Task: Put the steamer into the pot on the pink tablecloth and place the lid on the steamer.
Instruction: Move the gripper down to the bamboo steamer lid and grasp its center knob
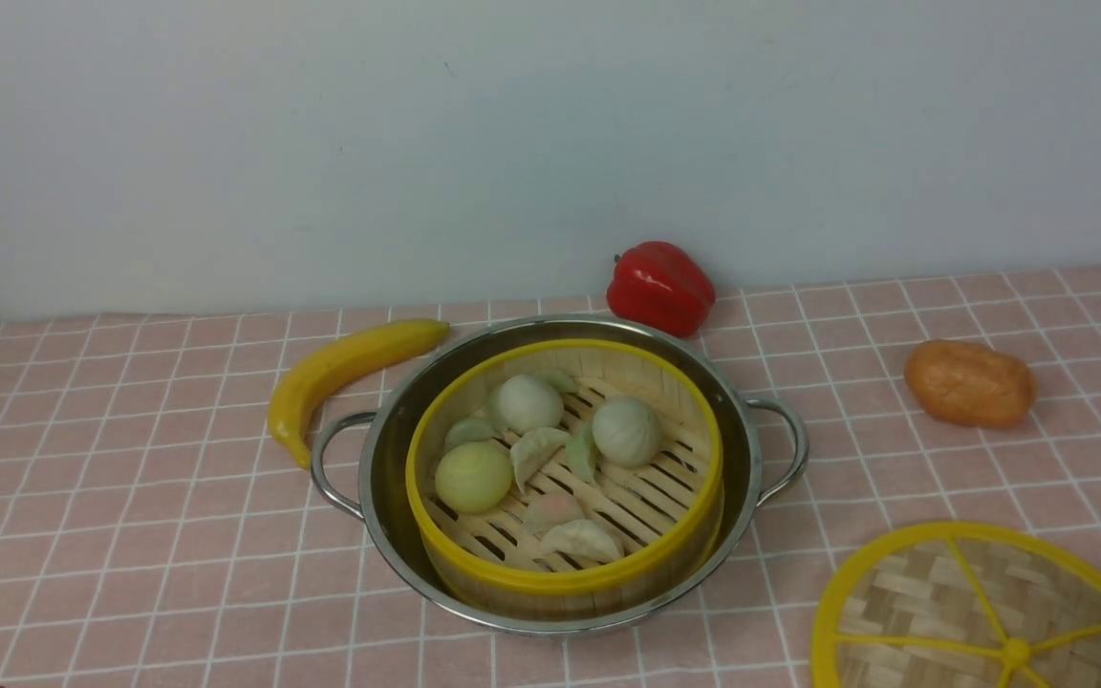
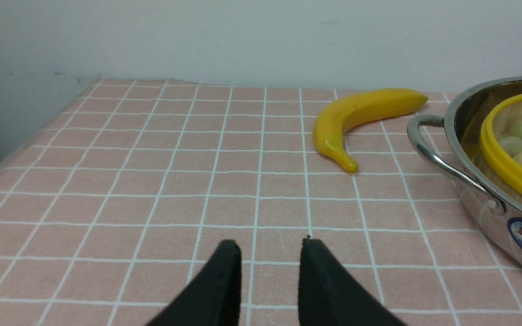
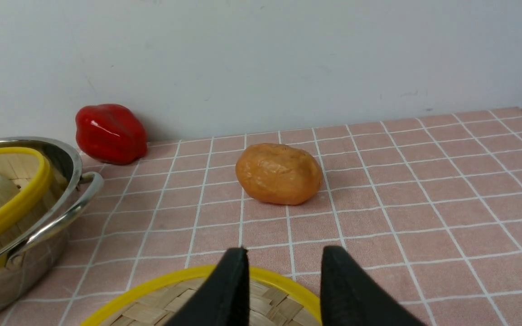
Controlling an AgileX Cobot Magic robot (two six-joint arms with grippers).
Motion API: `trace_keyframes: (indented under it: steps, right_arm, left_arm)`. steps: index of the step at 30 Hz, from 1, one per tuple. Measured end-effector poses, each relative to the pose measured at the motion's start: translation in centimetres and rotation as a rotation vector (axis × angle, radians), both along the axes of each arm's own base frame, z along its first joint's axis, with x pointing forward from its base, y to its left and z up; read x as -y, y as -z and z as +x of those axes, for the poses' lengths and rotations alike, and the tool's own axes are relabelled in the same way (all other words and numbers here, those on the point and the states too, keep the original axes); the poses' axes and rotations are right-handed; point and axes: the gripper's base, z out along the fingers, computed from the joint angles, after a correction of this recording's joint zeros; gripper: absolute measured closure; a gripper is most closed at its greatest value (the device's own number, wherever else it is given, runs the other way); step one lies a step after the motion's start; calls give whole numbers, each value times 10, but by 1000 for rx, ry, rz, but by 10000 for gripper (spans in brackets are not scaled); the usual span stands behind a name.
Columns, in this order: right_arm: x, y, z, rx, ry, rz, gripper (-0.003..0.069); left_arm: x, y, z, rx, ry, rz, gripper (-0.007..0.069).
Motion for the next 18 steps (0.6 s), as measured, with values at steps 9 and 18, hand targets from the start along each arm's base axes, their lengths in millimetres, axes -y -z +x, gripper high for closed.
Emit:
trace_keyframes:
  steps: [9, 18]
  right_arm:
    - [0, -37, -4, 153, -11, -43, 416]
    - [2, -135, -46, 302, -15, 121, 416]
  left_arm:
    - [0, 0, 0, 0, 0, 1, 423]
    - [0, 0, 0, 0, 0, 2, 406]
